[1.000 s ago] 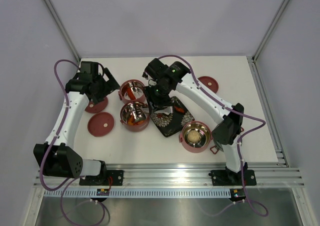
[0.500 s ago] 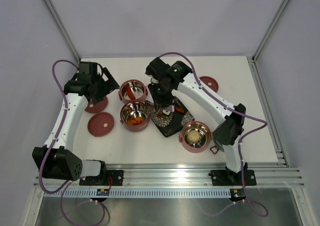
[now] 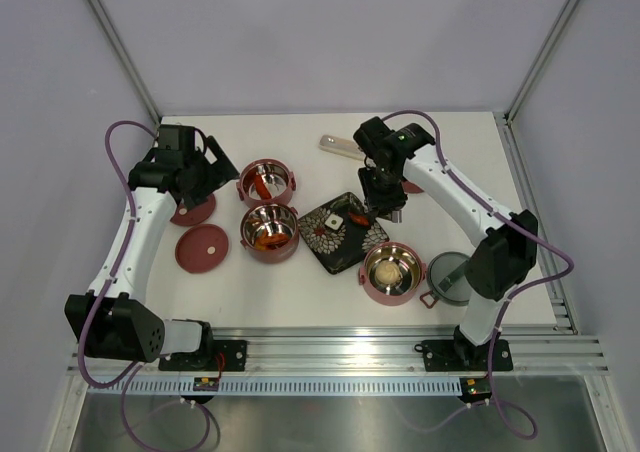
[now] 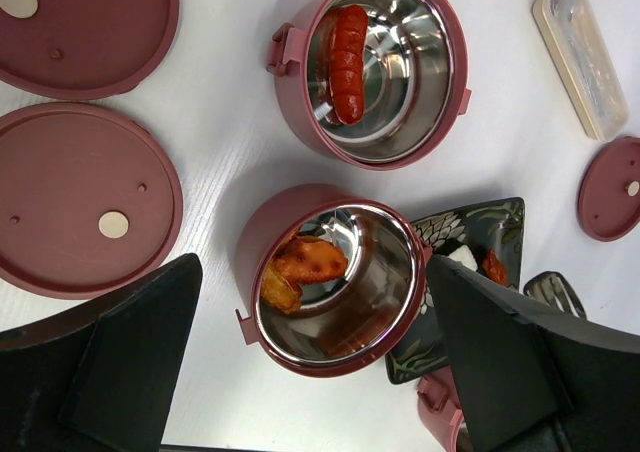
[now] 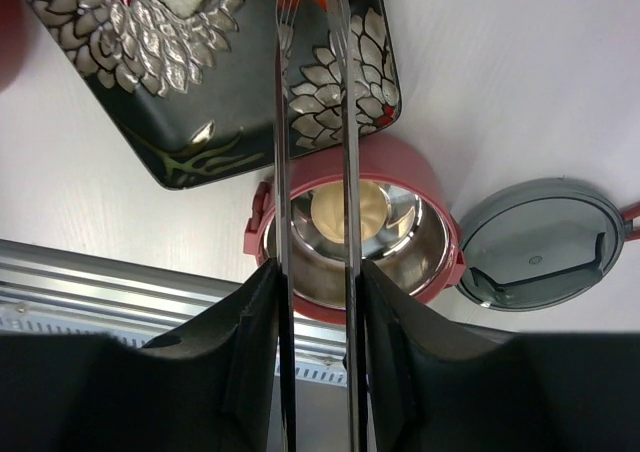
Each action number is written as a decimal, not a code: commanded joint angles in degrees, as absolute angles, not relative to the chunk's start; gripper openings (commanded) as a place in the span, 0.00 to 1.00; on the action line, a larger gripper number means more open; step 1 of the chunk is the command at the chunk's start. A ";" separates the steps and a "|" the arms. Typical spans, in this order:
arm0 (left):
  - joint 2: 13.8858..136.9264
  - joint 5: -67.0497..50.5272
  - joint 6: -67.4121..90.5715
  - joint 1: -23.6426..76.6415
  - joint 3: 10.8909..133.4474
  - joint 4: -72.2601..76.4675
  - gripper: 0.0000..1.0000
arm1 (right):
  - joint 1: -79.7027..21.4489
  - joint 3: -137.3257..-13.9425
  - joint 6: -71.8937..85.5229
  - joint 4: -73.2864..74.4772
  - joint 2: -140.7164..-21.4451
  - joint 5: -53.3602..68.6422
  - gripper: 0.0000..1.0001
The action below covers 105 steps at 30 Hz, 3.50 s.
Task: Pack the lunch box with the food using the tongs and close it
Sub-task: Pick up the fake food from the plate.
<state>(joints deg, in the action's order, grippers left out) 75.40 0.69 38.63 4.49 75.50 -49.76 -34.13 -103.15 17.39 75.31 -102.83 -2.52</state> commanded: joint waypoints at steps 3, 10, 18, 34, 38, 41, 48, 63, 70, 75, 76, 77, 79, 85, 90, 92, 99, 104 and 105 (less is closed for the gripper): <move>74.36 1.05 38.85 4.22 75.67 -47.72 0.99 | -34.01 -101.78 15.47 72.33 -102.92 -4.66 0.45; 74.36 1.14 39.02 4.22 76.03 -47.64 0.99 | -34.01 -102.66 13.10 72.33 -104.24 -4.40 0.50; 74.71 1.14 39.20 4.13 76.11 -47.55 0.99 | -34.01 -102.66 11.60 70.67 -106.43 -3.25 0.51; 75.59 0.97 39.29 4.22 76.64 -47.46 0.99 | -34.01 -99.93 10.28 70.22 -107.31 -0.26 0.53; 75.76 0.88 39.20 4.22 76.55 -47.46 0.99 | -34.01 -99.58 10.46 70.66 -106.61 -0.26 0.54; 75.85 0.70 39.11 4.22 76.64 -47.37 0.99 | -34.01 -99.93 10.63 71.28 -106.44 1.49 0.54; 75.76 0.79 39.02 4.22 76.29 -47.29 0.99 | -34.10 -100.55 11.69 73.04 -105.21 3.51 0.54; 75.67 0.44 39.37 4.22 75.59 -46.93 0.99 | -34.10 -100.37 11.69 75.24 -102.30 4.31 0.54; 75.41 0.35 39.73 4.22 74.97 -46.67 0.99 | -34.10 -98.35 11.43 73.39 -103.44 3.69 0.54; 75.23 0.35 39.99 4.22 74.71 -46.50 0.99 | -34.10 -98.09 11.51 70.93 -105.20 4.22 0.53; 75.23 0.35 39.90 4.22 74.71 -46.41 0.99 | -34.10 -98.00 11.60 70.67 -105.47 4.22 0.52; 75.23 0.35 39.99 4.22 74.79 -46.49 0.99 | -34.10 -98.17 11.51 70.58 -105.99 4.22 0.52; 75.23 0.44 39.90 4.22 74.79 -46.50 0.99 | -34.10 -98.26 11.51 70.31 -106.08 4.22 0.46; 75.59 0.35 39.99 4.22 74.79 -46.32 0.99 | -34.10 -98.18 10.99 70.84 -106.52 3.87 0.41; 75.85 0.35 39.82 4.22 75.06 -46.14 0.99 | -34.10 -97.82 11.16 70.84 -107.05 3.95 0.50; 75.94 0.35 39.81 4.22 75.15 -46.06 0.99 | -34.10 -97.65 11.25 70.66 -107.49 4.13 0.52; 76.29 0.35 39.46 4.13 75.23 -46.05 0.99 | -34.19 -97.38 11.16 70.40 -108.19 4.31 0.47; 76.55 0.35 39.46 4.22 75.41 -45.88 0.99 | -34.10 -98.08 11.16 71.19 -107.93 4.04 0.31; 76.64 0.35 39.46 4.22 75.41 -45.79 0.99 | -34.19 -98.35 11.25 71.37 -107.76 3.96 0.28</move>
